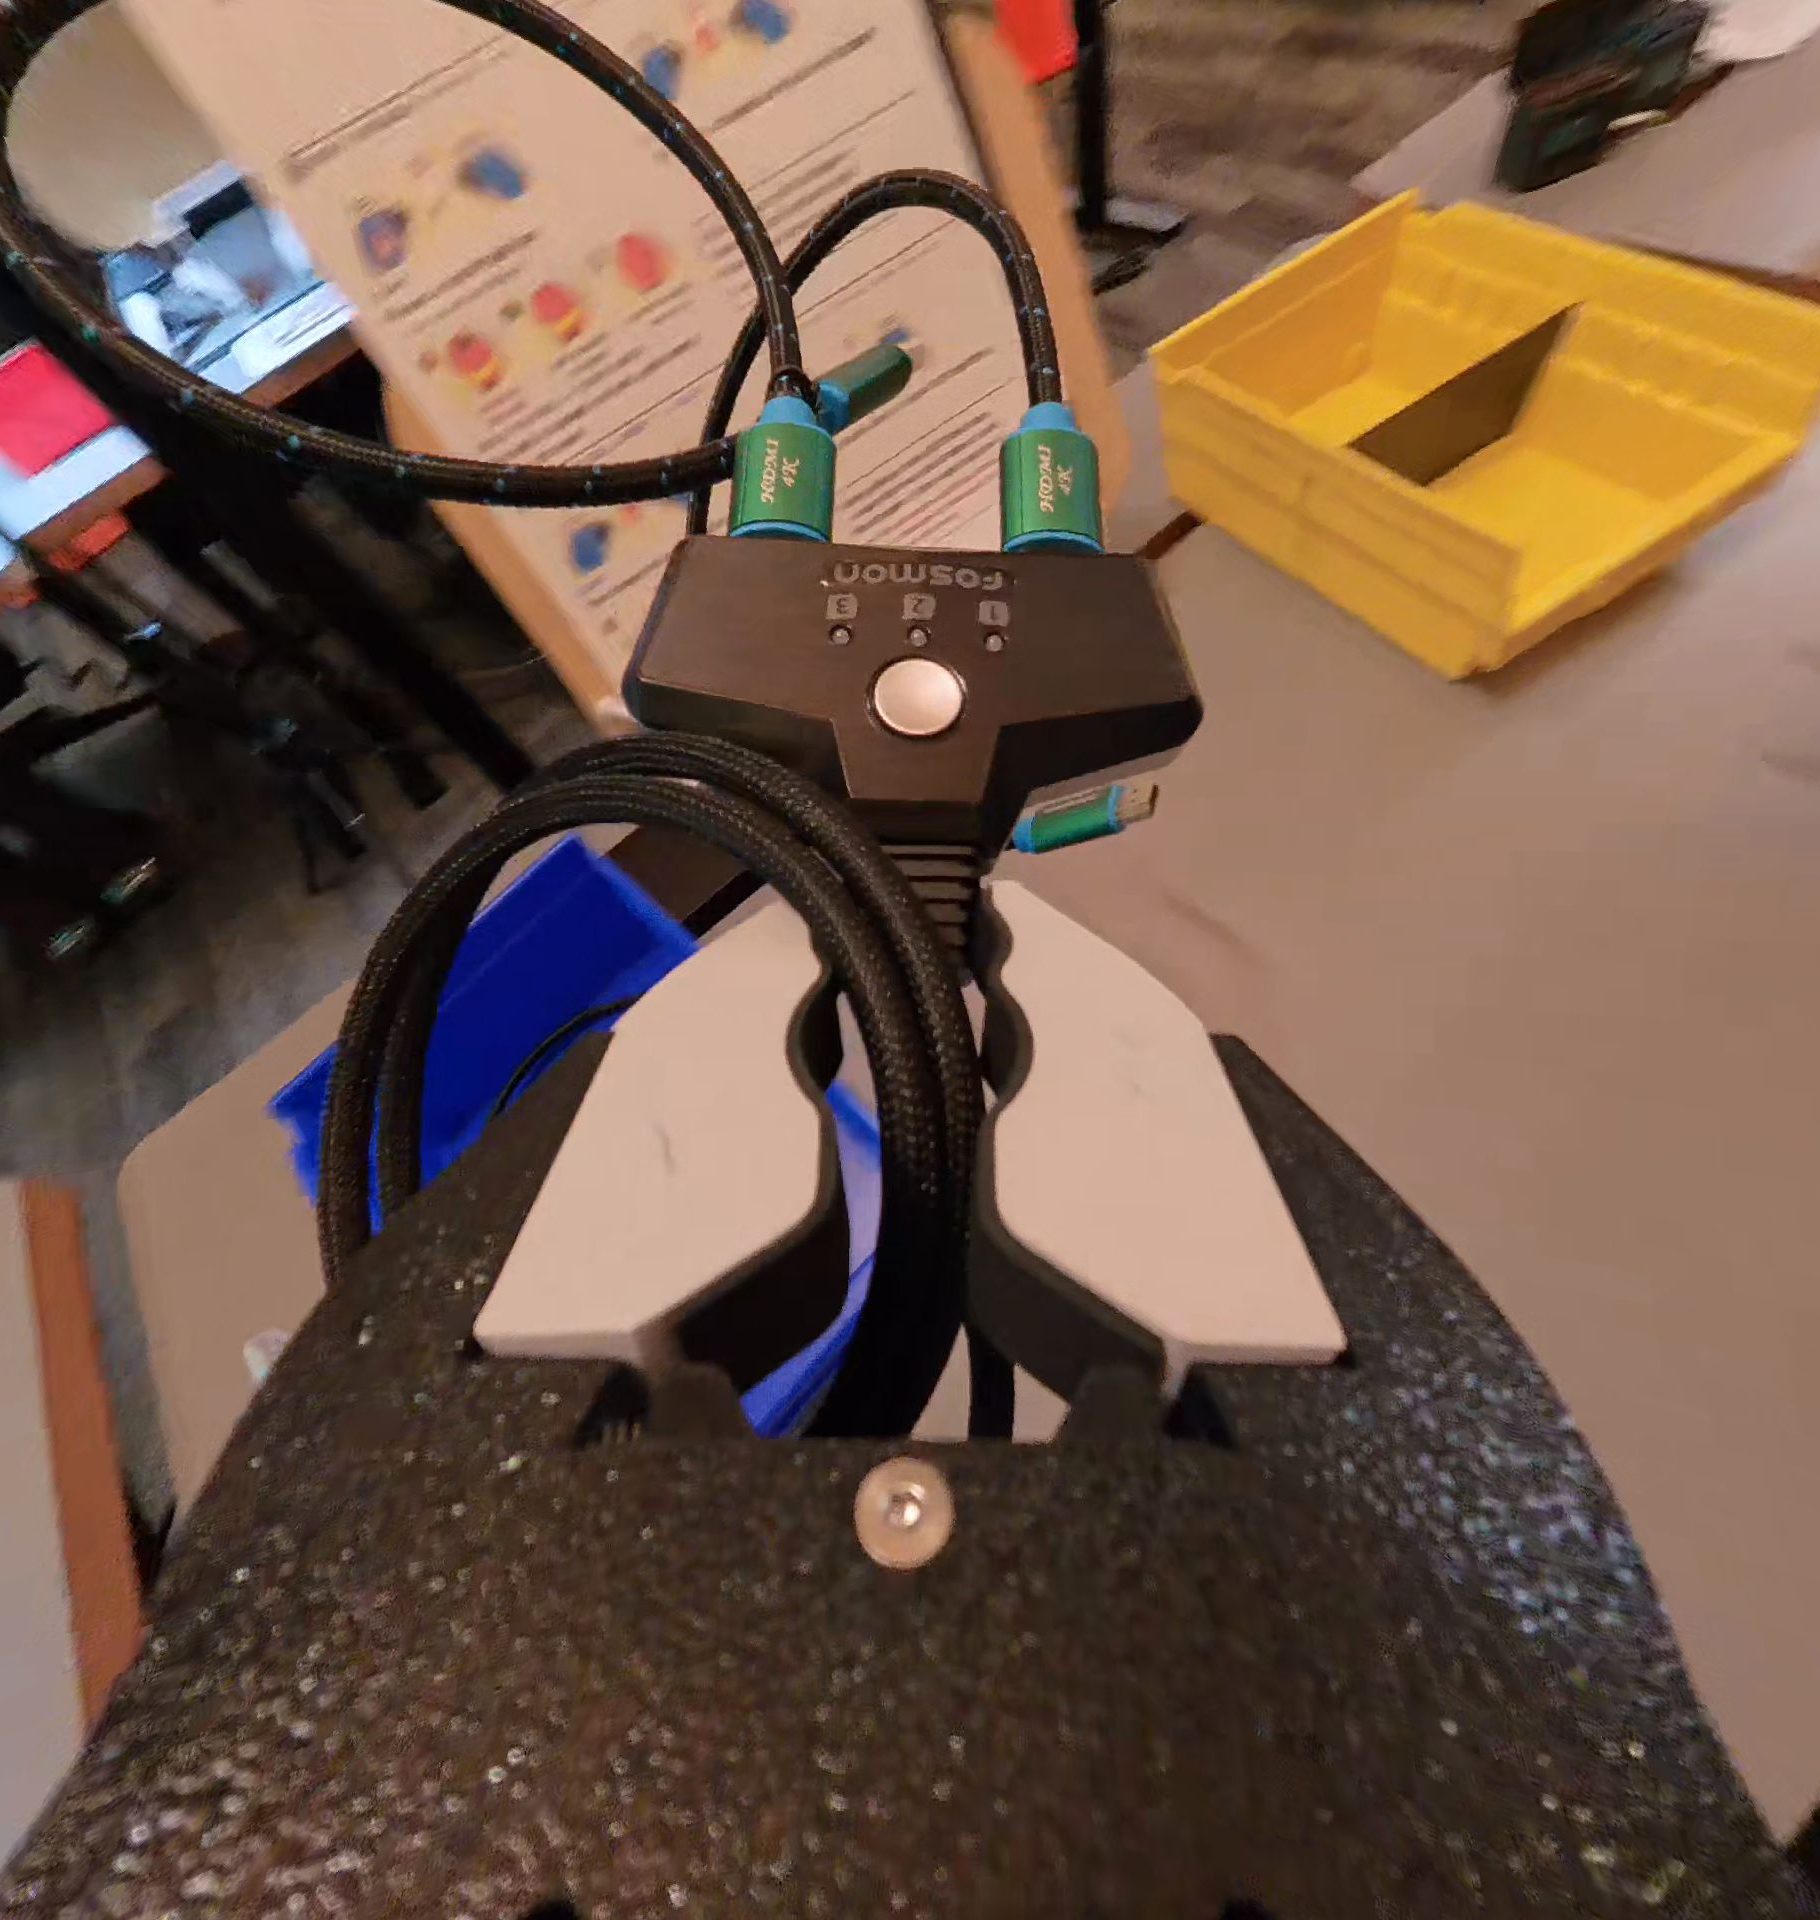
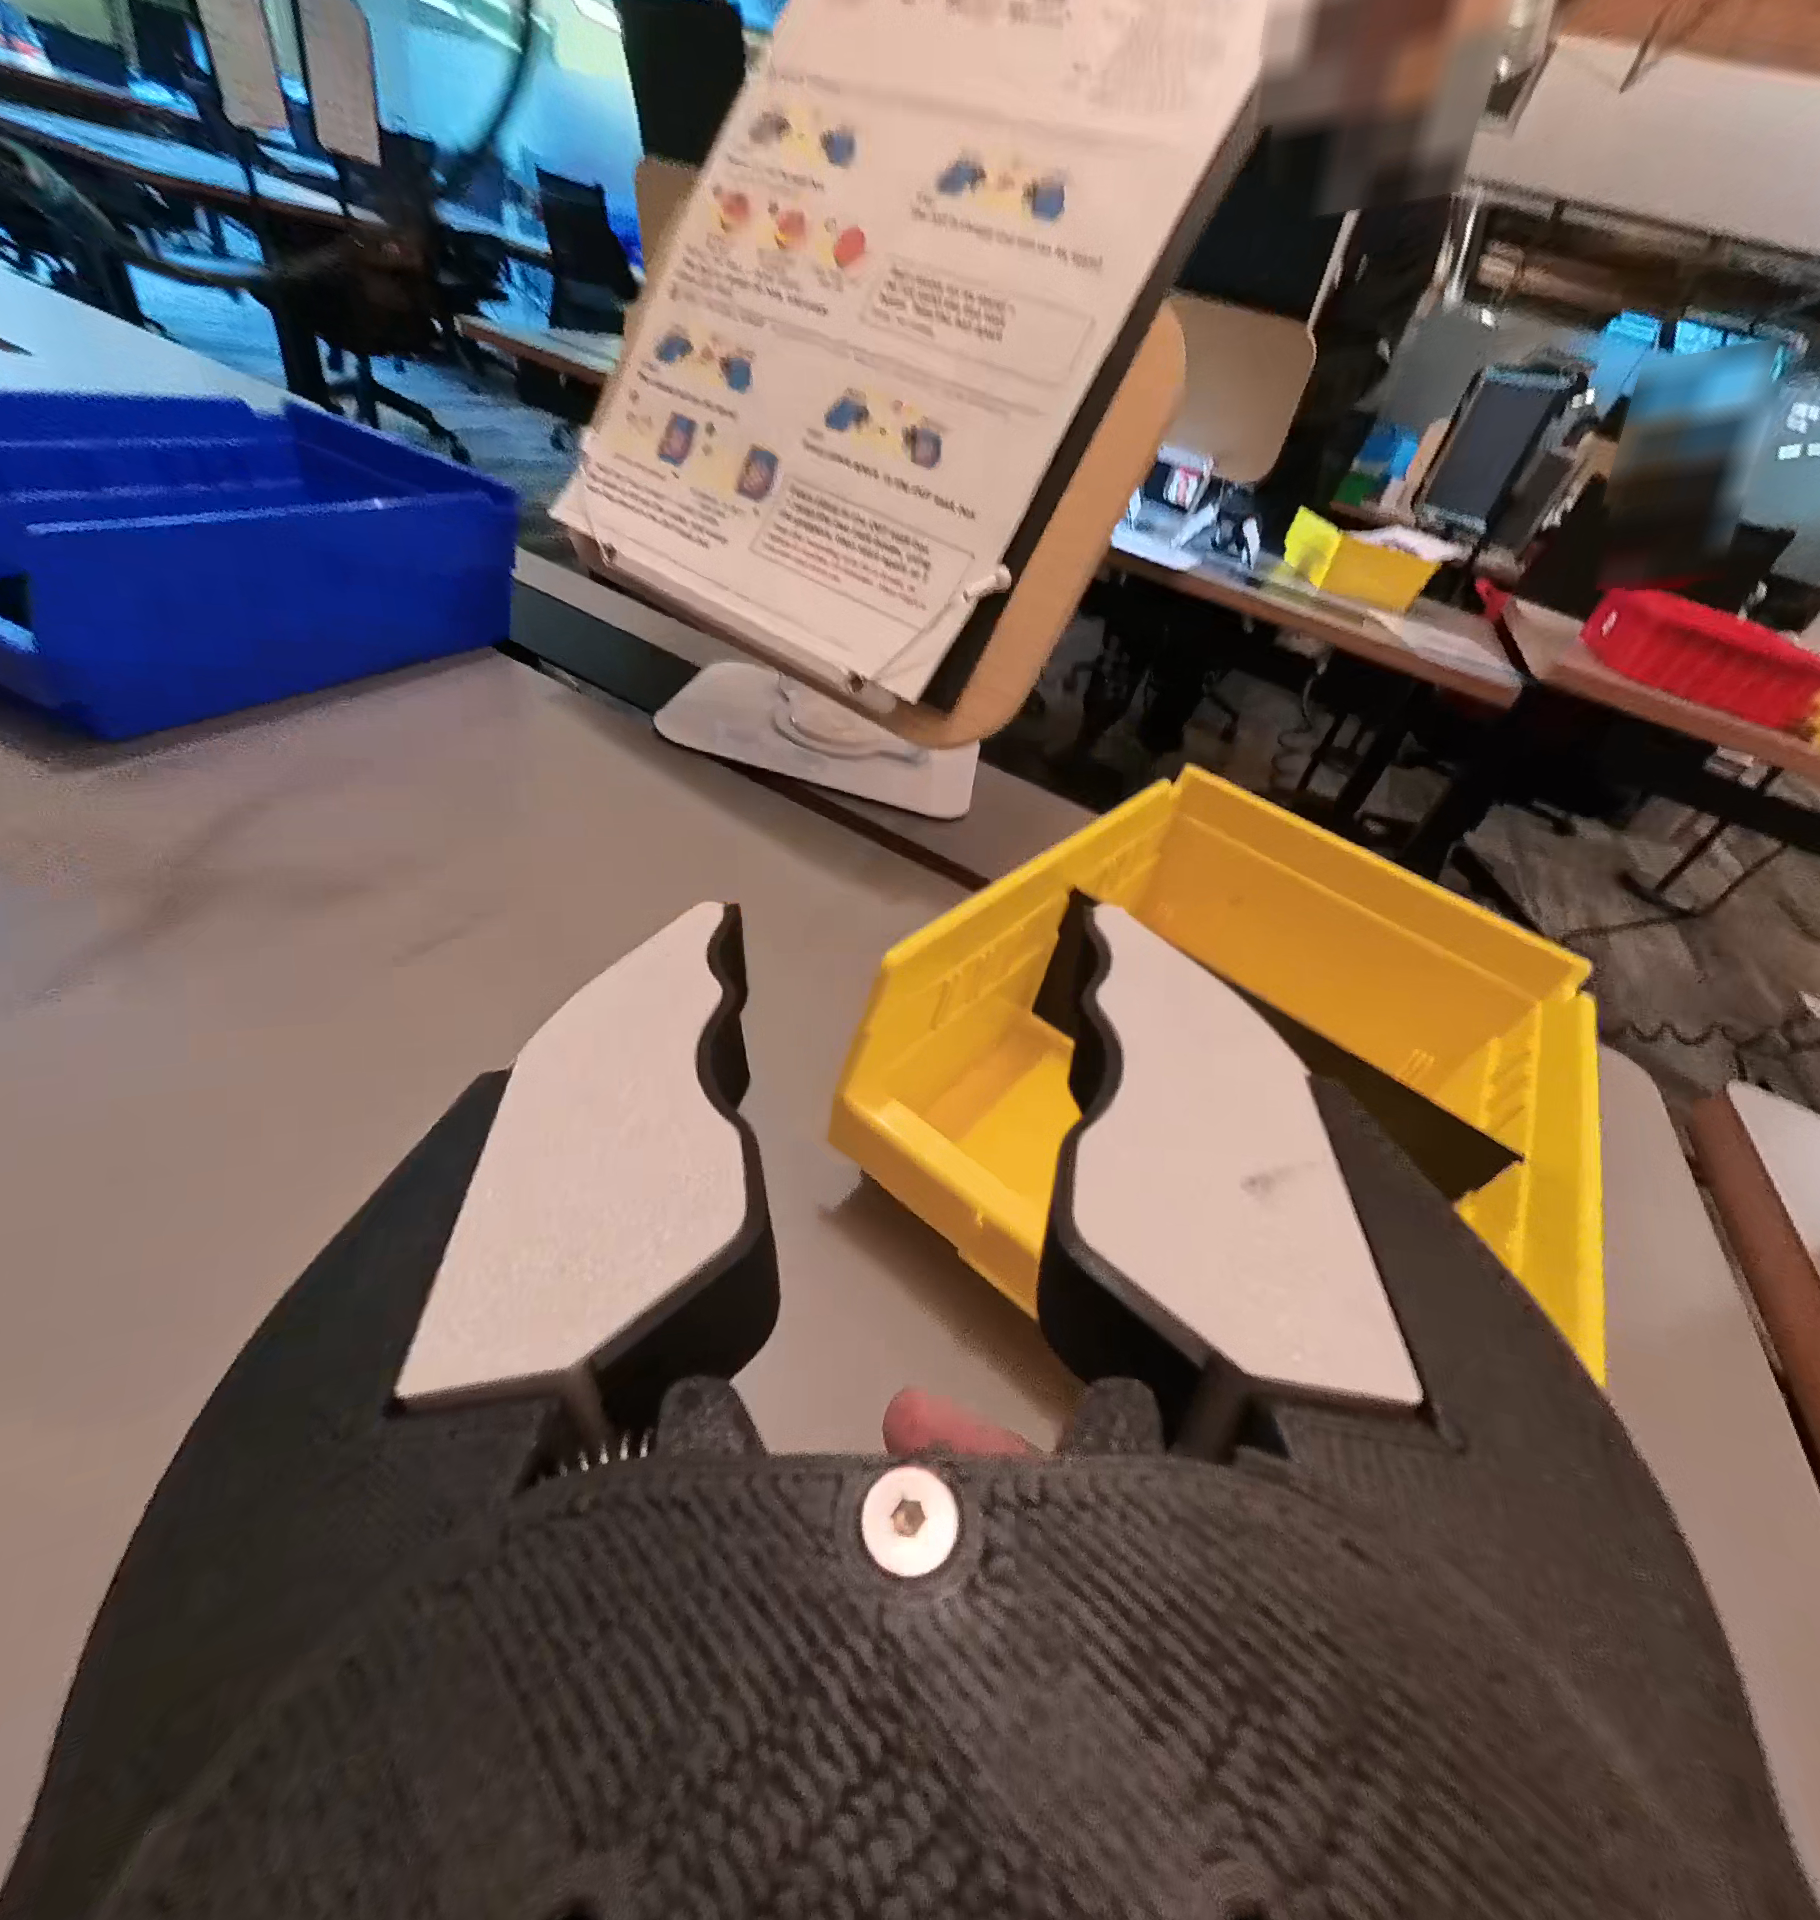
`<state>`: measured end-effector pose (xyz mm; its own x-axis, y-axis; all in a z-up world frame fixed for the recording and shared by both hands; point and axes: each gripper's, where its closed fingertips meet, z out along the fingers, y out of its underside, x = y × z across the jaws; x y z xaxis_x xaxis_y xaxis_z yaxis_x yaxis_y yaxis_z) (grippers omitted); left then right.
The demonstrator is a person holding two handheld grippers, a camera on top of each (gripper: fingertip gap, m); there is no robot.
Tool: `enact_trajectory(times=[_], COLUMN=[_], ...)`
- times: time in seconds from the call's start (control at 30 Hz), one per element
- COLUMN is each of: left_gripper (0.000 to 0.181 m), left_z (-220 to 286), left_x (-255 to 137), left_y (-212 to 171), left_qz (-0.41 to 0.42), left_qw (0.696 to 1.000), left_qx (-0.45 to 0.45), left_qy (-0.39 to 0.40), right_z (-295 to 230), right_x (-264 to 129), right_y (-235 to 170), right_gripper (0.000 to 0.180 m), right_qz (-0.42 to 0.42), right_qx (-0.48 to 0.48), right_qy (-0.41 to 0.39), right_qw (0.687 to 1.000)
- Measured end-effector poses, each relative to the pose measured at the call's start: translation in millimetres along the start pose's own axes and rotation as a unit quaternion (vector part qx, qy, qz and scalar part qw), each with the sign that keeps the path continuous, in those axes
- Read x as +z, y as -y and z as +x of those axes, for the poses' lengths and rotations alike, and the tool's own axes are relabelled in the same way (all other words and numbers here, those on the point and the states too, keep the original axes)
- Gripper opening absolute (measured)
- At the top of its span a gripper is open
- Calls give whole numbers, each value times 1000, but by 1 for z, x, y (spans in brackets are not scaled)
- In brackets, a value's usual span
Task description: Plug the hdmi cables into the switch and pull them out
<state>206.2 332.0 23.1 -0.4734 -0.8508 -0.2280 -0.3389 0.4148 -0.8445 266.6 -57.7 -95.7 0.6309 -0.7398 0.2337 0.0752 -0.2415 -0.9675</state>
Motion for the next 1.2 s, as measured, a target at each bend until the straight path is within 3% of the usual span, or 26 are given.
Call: enact_trajectory(times=[0.03, 0.17, 0.3, 0.43, 0.6, 0.7, 0.87, 1.2], left_gripper=[22, 22, 22, 22, 22, 22, 22, 22], left_z=[12, 65, 122, 170, 213, 229, 237, 237], left_x=[0, 11, 37, 63, 84, 87, 82, 79], left_y=[5, 2, -26, -63, -105, -119, -124, -121], left_qz=[4, 0, 8, 27, 31, 39, 44, 24], left_qw=[1000, 992, 976, 956, 940, 931, 929, 927], left_qx=[11, 49, 78, 112, 132, 144, 144, 169], left_qy=[-24, -115, -205, -271, -314, -333, -338, -335], right_z=[-4, -43, -106, -164, -197, -208, -218, -226], right_x=[-2, -14, -33, -40, -31, -21, -17, -22], right_y=[8, 40, 71, 63, 45, 19, -10, -27], right_gripper=[61, 62, 54, 48, 30, 30, 34, 24], right_qz=[14, 79, 148, 129, 75, 21, -37, -43], right_qx=[-6, -45, -78, -89, -71, -81, -99, -158], right_qy=[7, 92, 213, 330, 377, 390, 418, 443], right_qw=[1000, 992, 963, 931, 920, 917, 902, 881])
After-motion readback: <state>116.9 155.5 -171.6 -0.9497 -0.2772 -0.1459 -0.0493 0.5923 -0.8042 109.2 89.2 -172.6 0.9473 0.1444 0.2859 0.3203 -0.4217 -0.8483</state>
